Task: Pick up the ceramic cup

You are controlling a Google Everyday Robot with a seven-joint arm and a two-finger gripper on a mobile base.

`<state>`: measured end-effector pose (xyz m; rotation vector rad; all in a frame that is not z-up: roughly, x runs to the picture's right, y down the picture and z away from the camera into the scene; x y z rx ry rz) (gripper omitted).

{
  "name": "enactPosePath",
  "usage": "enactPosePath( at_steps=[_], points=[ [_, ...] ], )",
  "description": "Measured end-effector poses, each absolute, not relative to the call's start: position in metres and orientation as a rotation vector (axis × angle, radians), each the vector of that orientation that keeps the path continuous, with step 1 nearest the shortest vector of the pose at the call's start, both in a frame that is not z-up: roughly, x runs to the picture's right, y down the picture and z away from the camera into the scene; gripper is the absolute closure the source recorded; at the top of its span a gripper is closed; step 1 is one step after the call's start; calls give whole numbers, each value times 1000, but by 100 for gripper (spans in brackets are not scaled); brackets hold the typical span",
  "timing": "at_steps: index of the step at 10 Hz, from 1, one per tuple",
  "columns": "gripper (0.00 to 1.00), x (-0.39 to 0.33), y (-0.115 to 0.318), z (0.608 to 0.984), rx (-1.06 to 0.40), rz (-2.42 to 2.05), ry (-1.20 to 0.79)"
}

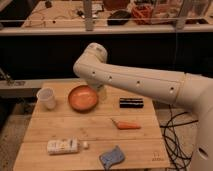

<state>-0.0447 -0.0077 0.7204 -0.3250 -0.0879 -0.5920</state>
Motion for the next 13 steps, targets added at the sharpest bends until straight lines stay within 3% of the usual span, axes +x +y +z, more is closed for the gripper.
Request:
enactPosePath(
  at_steps=[13],
  points=[
    [20,-112,-29,726,-236,-775,-172]
  ],
)
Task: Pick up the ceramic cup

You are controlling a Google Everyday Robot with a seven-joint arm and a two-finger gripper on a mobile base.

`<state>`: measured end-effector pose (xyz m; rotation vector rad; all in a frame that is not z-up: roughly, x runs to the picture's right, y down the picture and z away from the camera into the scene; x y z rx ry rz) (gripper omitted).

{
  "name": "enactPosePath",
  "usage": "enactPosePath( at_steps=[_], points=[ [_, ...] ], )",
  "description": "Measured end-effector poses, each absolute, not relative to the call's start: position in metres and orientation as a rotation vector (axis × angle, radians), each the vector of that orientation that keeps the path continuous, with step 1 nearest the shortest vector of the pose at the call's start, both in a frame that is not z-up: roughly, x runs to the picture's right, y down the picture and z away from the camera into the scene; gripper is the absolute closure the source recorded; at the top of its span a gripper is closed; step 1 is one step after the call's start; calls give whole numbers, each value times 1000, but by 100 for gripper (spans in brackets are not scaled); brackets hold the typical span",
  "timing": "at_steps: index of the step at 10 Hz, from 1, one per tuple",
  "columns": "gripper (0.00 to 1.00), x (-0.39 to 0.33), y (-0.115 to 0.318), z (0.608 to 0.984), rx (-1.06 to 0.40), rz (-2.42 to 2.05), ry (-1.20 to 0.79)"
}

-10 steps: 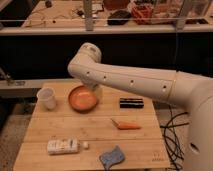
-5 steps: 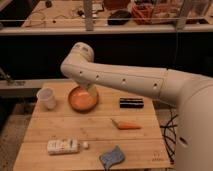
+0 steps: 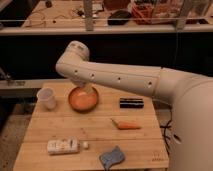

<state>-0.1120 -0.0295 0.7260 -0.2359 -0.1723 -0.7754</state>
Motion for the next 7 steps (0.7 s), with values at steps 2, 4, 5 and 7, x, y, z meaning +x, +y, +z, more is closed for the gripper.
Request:
enactPosePath(
  at_steps=[2,4,5,7],
  points=[
    [20,-120,-31,726,-223,-796,-188],
    [20,-130,-33,725,-210,-825,-205],
    [20,-133,-34,725,-204,-835,-214],
    [20,-137,-35,725,-194,-851,-227]
  ],
)
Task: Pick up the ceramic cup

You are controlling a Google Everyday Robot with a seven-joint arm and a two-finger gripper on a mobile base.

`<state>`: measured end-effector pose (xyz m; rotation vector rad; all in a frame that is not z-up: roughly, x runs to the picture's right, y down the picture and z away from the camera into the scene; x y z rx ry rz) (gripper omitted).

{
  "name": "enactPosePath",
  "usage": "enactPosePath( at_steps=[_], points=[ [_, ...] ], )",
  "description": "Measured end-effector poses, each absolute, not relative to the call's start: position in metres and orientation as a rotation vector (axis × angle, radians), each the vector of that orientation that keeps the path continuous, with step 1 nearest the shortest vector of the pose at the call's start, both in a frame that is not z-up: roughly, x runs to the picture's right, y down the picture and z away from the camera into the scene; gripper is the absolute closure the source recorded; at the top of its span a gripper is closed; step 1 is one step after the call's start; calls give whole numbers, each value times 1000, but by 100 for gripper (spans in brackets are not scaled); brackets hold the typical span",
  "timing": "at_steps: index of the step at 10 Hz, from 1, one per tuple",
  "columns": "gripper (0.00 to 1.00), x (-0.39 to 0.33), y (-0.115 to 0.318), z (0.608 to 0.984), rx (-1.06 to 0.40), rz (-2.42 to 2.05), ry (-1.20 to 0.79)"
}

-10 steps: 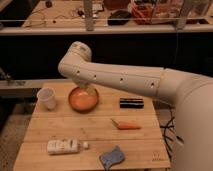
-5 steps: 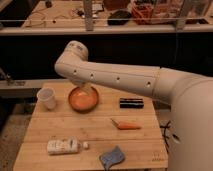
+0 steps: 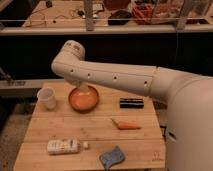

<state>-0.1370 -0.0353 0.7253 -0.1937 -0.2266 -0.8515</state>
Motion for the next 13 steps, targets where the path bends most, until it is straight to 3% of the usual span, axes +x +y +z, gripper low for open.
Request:
enactPosePath(
  at_steps=[13],
  points=[
    [20,-189,-37,724,-122,-988,-349]
  ],
)
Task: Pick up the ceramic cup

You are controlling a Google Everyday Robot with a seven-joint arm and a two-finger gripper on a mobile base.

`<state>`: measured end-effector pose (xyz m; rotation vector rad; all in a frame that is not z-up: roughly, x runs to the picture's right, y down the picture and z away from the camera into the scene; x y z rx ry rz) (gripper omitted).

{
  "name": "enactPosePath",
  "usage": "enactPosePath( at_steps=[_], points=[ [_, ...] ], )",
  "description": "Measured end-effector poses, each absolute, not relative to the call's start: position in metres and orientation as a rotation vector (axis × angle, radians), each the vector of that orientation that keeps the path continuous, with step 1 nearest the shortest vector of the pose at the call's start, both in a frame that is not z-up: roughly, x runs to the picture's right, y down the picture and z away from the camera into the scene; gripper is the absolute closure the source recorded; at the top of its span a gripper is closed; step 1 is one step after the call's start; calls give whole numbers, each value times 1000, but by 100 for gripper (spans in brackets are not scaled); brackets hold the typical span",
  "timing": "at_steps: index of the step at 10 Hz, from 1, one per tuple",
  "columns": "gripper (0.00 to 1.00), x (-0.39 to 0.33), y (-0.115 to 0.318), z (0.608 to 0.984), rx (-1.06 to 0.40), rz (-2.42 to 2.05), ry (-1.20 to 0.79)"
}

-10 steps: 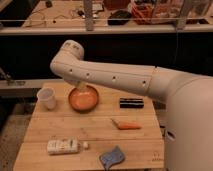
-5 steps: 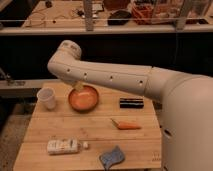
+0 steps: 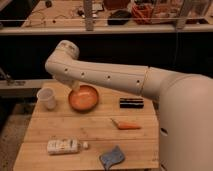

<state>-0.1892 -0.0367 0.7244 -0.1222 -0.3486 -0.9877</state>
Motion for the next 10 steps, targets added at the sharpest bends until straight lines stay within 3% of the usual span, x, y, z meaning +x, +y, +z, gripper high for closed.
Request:
enactPosePath(
  at_steps=[10],
  points=[
    [20,-221,-25,733,-101,-1078,-445]
  ],
)
